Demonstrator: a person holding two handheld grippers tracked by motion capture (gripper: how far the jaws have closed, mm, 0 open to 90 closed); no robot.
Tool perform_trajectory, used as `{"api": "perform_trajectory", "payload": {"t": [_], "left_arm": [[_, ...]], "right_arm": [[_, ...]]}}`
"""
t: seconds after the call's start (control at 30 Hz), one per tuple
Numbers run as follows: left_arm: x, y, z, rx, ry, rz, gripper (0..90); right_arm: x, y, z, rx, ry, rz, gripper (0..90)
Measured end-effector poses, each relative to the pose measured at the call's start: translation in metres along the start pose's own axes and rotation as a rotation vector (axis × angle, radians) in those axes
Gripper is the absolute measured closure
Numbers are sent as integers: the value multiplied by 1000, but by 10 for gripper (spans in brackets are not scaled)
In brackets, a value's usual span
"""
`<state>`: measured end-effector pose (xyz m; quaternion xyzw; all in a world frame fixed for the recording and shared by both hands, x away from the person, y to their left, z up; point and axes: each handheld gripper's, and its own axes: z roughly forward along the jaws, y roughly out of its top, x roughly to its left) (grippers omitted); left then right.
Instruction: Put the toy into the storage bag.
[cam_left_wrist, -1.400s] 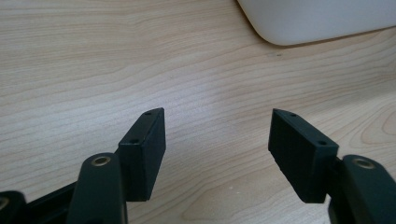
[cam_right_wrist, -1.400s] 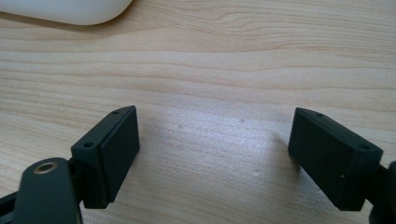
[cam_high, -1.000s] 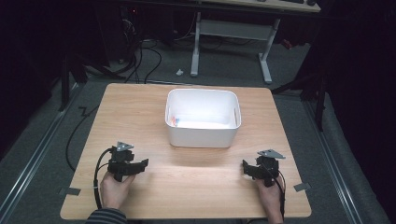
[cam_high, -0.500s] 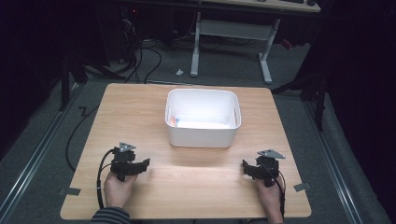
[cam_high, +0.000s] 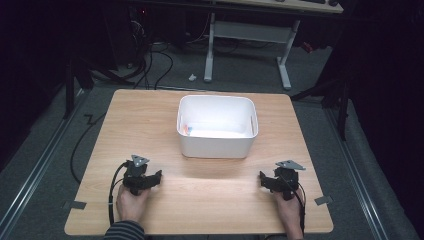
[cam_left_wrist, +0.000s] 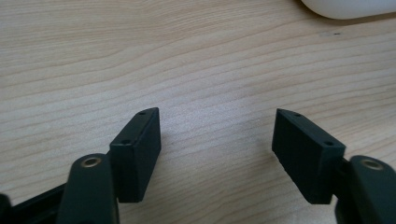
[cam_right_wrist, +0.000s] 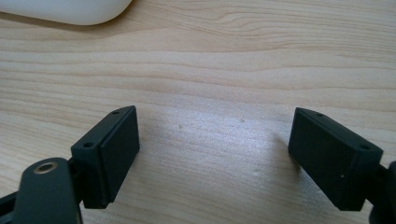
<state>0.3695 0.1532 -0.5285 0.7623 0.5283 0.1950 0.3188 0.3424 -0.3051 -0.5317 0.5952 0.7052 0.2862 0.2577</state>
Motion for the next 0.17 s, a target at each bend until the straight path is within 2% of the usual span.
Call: {"api": "perform_trajectory", "payload": {"t": [0.03,0.13,0.17], "left_arm": [[-3,-1,1,-9,17,31,305],[-4,-8,3,-72,12,26,284],[-4,-9,3,-71,15,22,285]], "right_arm": [[0,0,0,0,0,0,165],[0,0,0,0,0,0,165],[0,0,0,0,0,0,165]]}}
